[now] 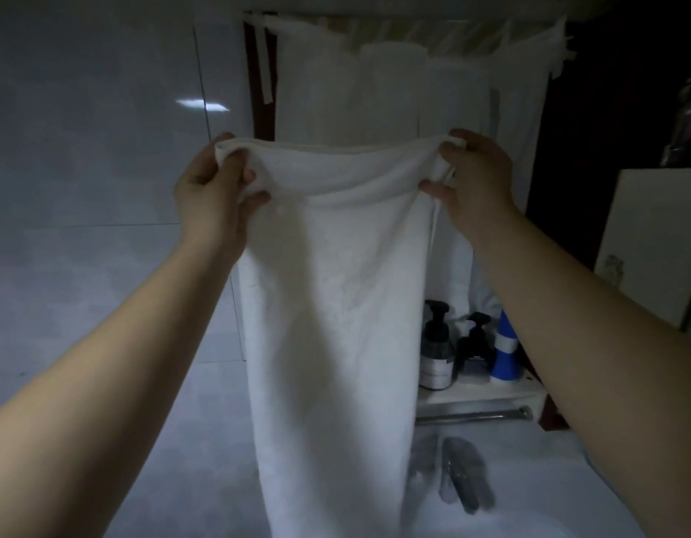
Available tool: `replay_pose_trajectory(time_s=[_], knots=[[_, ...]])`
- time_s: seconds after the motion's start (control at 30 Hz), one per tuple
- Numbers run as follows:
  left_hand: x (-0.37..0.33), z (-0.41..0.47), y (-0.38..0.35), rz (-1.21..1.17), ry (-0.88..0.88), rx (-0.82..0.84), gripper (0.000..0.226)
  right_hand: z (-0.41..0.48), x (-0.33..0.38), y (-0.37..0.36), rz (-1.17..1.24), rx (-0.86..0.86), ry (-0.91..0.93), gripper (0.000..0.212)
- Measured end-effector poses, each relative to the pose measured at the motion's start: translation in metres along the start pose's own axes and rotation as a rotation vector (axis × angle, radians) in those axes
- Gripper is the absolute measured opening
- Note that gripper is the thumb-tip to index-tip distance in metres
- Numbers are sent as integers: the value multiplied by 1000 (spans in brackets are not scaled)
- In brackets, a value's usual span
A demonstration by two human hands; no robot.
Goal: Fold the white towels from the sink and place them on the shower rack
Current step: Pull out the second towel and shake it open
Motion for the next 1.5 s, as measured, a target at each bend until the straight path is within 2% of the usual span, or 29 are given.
replay_pose_trajectory(time_s=[0.17,0.37,0.67,0.87,1.03,1.3,1.5], knots=[[15,-29,9,6,67,-37,29,-25,-15,24,-21,30,-85,25],[20,-78,14,8,78,-58,16,-50,-21,53,9,31,-150,21],[18,-134,32,120,101,-112,24,-97,-15,77,-111,0,-212,22],[5,-159,54,104,124,-126,25,-134,-7,77,-188,-51,-131,21],[-9,-179,86,180,43,-118,26,-173,3,82,-375,-63,33,23],[-20,-230,136,222,-53,-107,27,-253,5,103,-471,-47,77,18],[-7,-270,161,180,37,-39,21,-301,-5,128,-565,-68,56,28]])
Point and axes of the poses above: each hand's wrist, its own z-axis towards the middle knuckle, its own y-axis out of the back of the hand, x = y × z, the point moved 5 cm from there along z, towards the middle knuckle, and after that the axes turned 6 degrees about z, right-handed, at the moved point
